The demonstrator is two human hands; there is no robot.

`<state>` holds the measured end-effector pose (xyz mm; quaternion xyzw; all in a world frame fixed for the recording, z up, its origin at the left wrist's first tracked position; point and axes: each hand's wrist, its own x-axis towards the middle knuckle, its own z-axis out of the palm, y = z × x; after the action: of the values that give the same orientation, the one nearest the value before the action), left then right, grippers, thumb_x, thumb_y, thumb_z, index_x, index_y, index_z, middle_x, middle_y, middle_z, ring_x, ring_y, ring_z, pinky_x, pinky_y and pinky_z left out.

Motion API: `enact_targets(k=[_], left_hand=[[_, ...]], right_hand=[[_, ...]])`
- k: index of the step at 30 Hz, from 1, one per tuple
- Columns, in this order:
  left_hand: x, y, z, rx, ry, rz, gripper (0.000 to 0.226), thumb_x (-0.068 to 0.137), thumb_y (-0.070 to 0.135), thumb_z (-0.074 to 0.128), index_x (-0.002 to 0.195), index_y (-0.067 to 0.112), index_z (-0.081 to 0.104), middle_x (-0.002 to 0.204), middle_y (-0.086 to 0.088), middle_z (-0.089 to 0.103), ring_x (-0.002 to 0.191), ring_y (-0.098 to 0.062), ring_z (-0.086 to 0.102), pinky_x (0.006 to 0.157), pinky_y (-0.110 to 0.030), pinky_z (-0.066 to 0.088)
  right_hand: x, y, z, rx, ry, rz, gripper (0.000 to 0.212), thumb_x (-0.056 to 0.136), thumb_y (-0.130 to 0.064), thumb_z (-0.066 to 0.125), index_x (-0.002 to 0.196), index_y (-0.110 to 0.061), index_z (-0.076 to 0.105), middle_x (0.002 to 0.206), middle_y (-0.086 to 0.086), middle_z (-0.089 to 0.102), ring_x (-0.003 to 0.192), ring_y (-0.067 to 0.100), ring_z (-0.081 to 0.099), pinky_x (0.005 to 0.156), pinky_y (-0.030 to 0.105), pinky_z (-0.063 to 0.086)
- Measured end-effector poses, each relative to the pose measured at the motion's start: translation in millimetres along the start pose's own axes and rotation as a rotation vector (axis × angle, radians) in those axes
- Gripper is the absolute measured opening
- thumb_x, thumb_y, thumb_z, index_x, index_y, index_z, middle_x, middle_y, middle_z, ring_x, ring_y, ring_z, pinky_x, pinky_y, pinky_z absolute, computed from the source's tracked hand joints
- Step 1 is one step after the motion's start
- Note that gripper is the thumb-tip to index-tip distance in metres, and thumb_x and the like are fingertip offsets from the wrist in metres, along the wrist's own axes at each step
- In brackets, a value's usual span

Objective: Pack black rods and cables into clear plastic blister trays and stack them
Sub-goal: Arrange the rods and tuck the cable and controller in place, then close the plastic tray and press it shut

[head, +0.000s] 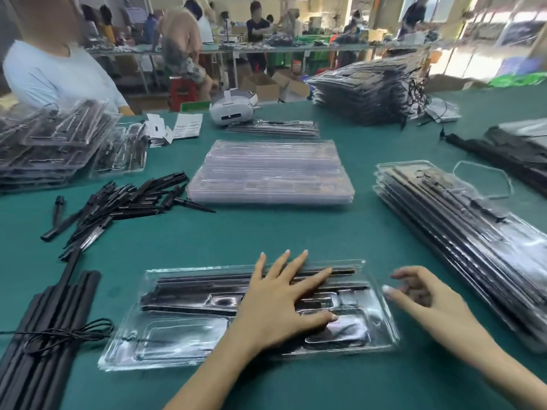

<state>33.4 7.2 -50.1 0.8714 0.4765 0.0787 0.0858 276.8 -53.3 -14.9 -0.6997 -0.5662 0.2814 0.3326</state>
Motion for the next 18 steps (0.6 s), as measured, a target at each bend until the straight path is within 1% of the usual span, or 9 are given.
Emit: enact_targets(k=[1, 2, 3, 5, 8, 13, 15, 17, 18], left_hand=[[0, 0, -1, -0.005, -0.004, -0.005, 0.066, 0.072, 0.088, 0.017, 0.132, 0.072, -0.003, 0.159, 0.017, -0.002, 0.146, -0.008, -0.008, 0.115, -0.046, -0.017], [0, 0, -1, -0.004, -0.010, -0.010, 0.066, 0.071, 0.088, 0.017, 0.132, 0.073, -0.003, 0.159, 0.018, -0.002, 0.146, -0.007, -0.008, 0.115, -0.046, -0.016], [0, 0, -2, -0.001, -0.014, -0.014, 0.067, 0.070, 0.088, 0.017, 0.132, 0.073, -0.002, 0.159, 0.018, -0.001, 0.146, -0.007, -0.008, 0.115, -0.046, -0.016], [0, 1, -3, 0.006, -0.017, -0.015, 0.068, 0.069, 0.088, 0.015, 0.133, 0.072, -0.002, 0.159, 0.018, 0.000, 0.146, -0.007, -0.007, 0.115, -0.046, -0.015], [-1, 2, -5, 0.010, -0.025, -0.015, 0.069, 0.069, 0.087, 0.013, 0.134, 0.070, -0.001, 0.159, 0.017, 0.000, 0.146, -0.007, -0.006, 0.115, -0.046, -0.015], [-2, 1, -5, -0.003, -0.017, -0.015, 0.069, 0.069, 0.087, 0.011, 0.135, 0.069, 0.000, 0.159, 0.016, 0.001, 0.146, -0.007, -0.006, 0.115, -0.047, -0.015], [-3, 1, -5, -0.008, -0.009, -0.013, 0.069, 0.069, 0.087, 0.011, 0.134, 0.070, 0.000, 0.159, 0.016, 0.002, 0.146, -0.008, -0.005, 0.115, -0.046, -0.015], [-2, 1, -3, -0.010, -0.002, -0.010, 0.068, 0.070, 0.086, 0.011, 0.135, 0.069, 0.000, 0.159, 0.015, 0.003, 0.146, -0.009, -0.003, 0.115, -0.046, -0.016], [-2, 1, -3, -0.008, 0.001, -0.007, 0.068, 0.070, 0.086, 0.011, 0.136, 0.068, 0.000, 0.160, 0.014, 0.004, 0.146, -0.010, -0.003, 0.115, -0.046, -0.017]], right_hand=[[-1, 6, -4, -0.039, -0.044, 0.082, 0.040, 0.059, -0.058, 0.071, 0.089, -0.033, 0.061, 0.084, -0.005, 0.063, 0.080, 0.012, 0.056, 0.070, 0.010, 0.040], [1, 10, -7, -0.145, -0.094, 0.120, 0.054, 0.047, -0.067, 0.066, 0.088, -0.033, 0.059, 0.088, -0.006, 0.060, 0.087, 0.015, 0.053, 0.078, 0.016, 0.040], [5, 11, -8, -0.269, -0.130, 0.140, 0.062, 0.040, -0.074, 0.061, 0.090, -0.036, 0.055, 0.095, -0.009, 0.057, 0.096, 0.015, 0.049, 0.086, 0.025, 0.039], [15, -3, -9, -0.506, -0.263, 0.146, 0.075, 0.035, -0.081, 0.058, 0.098, -0.042, 0.046, 0.109, -0.013, 0.047, 0.111, 0.014, 0.039, 0.090, 0.034, 0.033], [40, -24, -9, -0.704, -0.460, 0.110, 0.084, 0.045, -0.079, 0.070, 0.112, -0.041, 0.036, 0.121, -0.008, 0.037, 0.119, 0.016, 0.030, 0.088, 0.036, 0.027], [65, -46, -3, -0.983, -0.552, -0.103, 0.109, 0.040, -0.072, 0.081, 0.125, -0.038, 0.023, 0.133, -0.006, 0.021, 0.129, 0.018, 0.016, 0.089, 0.039, 0.026], [70, -47, -1, -1.027, -0.560, -0.170, 0.125, 0.037, -0.071, 0.082, 0.135, -0.041, 0.011, 0.143, -0.007, 0.010, 0.137, 0.019, 0.003, 0.099, 0.046, 0.026], [73, -47, 2, -1.088, -0.591, -0.249, 0.143, 0.037, -0.070, 0.082, 0.141, -0.048, -0.013, 0.150, -0.009, -0.009, 0.142, 0.021, -0.014, 0.107, 0.061, 0.016], [74, -49, 4, -1.109, -0.616, -0.300, 0.147, 0.037, -0.069, 0.083, 0.137, -0.054, -0.025, 0.151, -0.011, -0.017, 0.142, 0.021, -0.022, 0.107, 0.068, 0.009]])
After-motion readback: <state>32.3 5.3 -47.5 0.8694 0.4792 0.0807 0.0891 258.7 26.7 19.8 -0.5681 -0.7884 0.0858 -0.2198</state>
